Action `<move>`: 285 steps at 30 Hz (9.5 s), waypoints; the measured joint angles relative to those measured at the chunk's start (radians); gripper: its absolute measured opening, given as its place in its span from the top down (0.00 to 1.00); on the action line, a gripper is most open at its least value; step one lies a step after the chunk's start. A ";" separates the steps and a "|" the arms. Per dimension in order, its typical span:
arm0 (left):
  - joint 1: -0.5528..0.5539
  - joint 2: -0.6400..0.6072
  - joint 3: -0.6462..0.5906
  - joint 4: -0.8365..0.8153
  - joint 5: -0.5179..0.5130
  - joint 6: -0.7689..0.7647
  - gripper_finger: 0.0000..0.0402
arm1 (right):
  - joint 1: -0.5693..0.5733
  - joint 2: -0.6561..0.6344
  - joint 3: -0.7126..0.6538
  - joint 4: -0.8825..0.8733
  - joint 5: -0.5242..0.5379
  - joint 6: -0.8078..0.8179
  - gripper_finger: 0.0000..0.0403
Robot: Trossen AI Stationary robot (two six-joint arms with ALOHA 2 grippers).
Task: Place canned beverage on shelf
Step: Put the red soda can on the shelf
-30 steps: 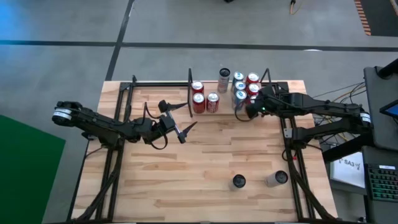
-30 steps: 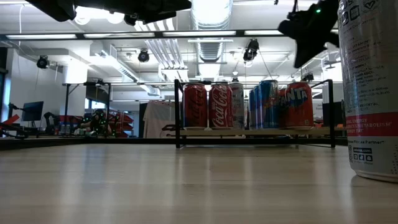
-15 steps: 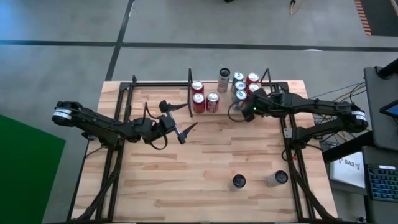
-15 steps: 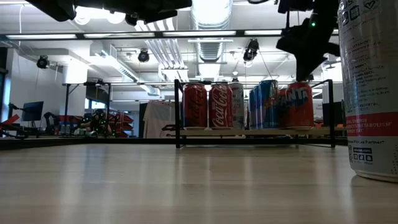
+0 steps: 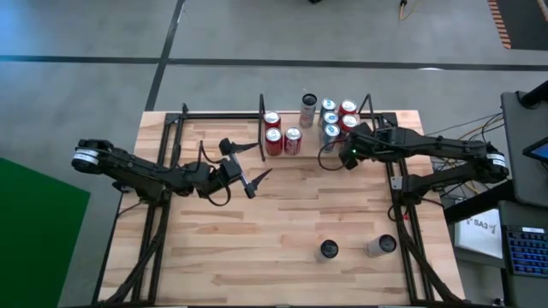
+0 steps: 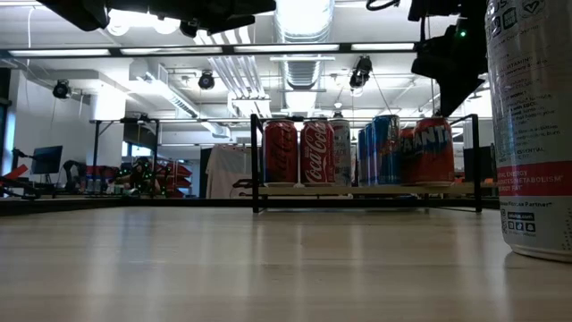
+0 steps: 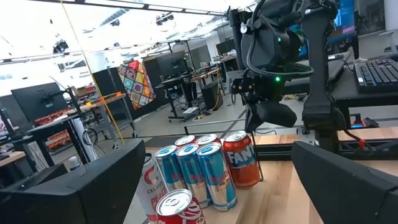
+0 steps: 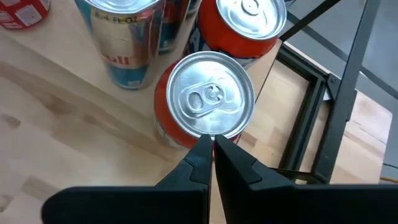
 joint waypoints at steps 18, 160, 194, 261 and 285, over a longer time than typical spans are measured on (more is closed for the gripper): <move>0.000 0.000 0.000 -0.008 0.000 0.003 0.03 | 0.001 -0.006 0.044 -0.038 -0.204 0.016 0.98; 0.000 0.000 0.001 -0.053 0.000 -0.104 0.03 | -0.056 0.077 0.135 0.274 -0.097 -0.284 0.98; 0.001 0.000 0.001 -0.061 -0.001 -0.075 0.03 | -0.148 0.148 0.135 0.030 -0.052 -0.075 0.98; 0.006 0.000 0.001 -0.068 -0.001 -0.075 0.03 | -0.165 0.032 0.132 -0.098 -0.345 -0.169 0.98; 0.008 0.000 0.001 -0.068 -0.001 -0.075 0.03 | -0.174 0.092 0.115 -0.137 -0.152 -0.110 0.98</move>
